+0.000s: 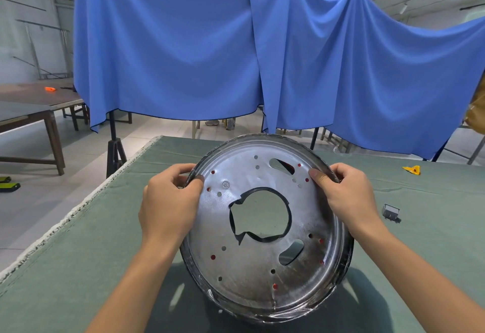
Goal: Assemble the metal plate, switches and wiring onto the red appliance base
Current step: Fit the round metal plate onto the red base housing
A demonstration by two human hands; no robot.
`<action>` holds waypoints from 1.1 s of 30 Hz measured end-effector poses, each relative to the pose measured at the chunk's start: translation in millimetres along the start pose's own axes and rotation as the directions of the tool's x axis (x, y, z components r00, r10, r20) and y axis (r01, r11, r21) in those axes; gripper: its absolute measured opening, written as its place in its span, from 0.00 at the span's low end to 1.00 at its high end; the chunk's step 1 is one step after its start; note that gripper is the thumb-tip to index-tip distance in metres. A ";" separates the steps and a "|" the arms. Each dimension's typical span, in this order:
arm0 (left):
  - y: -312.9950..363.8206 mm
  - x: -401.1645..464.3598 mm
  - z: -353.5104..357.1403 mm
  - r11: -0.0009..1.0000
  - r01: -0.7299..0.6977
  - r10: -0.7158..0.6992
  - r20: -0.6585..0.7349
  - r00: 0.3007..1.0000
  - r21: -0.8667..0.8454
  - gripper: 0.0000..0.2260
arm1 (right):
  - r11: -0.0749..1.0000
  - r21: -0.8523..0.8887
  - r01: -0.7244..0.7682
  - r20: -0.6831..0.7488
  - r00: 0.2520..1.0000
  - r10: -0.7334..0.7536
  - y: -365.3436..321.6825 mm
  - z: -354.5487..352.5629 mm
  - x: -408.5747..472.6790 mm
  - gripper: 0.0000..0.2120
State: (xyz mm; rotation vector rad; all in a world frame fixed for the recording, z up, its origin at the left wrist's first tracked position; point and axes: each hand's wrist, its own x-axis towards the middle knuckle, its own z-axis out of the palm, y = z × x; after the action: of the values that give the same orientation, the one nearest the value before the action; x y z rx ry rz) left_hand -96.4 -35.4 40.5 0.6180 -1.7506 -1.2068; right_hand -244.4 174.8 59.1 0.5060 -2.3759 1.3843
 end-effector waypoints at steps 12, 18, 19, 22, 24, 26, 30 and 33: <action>-9.7 10.9 -3.8 0.999 0.007 -0.004 -0.066 0.998 0.038 0.05 | 0.998 0.016 0.060 0.061 0.996 -0.061 -7.4 1.4 -3.7 0.06; -10.9 11.7 -4.1 0.999 0.014 -0.011 -0.065 0.998 0.046 0.06 | 0.998 0.020 0.065 0.093 0.993 -0.066 -7.5 1.6 -4.4 0.03; -10.9 11.4 -3.5 0.999 0.016 -0.013 -0.061 0.998 0.047 0.05 | 0.998 0.017 0.065 0.097 0.993 -0.066 -7.0 1.3 -4.5 0.03; -11.3 10.2 -1.9 0.999 0.026 -0.024 -0.050 0.998 0.045 0.05 | 0.998 0.014 0.061 0.110 0.992 -0.062 -5.8 0.5 -5.9 0.02; -11.9 9.4 -0.9 0.999 0.026 -0.024 -0.042 0.999 0.041 0.04 | 0.998 0.024 0.056 0.111 0.992 -0.059 -4.9 0.0 -6.8 0.02; -12.4 8.9 0.3 0.999 0.016 -0.014 -0.034 0.999 0.040 0.04 | 0.998 0.038 0.055 0.103 0.993 -0.059 -4.3 -0.6 -7.5 0.04; -12.5 8.2 1.6 0.999 0.007 -0.006 -0.029 1.000 0.040 0.04 | 0.998 0.049 0.045 0.104 0.993 -0.050 -4.9 -2.1 -8.4 0.04; -12.9 8.0 0.9 0.999 -0.004 0.005 -0.035 0.999 0.041 0.05 | 0.998 0.057 0.040 0.093 0.995 -0.046 -5.7 -2.5 -8.9 0.04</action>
State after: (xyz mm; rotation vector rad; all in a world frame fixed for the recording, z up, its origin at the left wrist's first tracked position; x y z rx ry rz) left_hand -102.0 -46.5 31.8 0.6553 -1.7506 -1.1525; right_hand -233.7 175.6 60.5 0.6470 -2.3908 1.4400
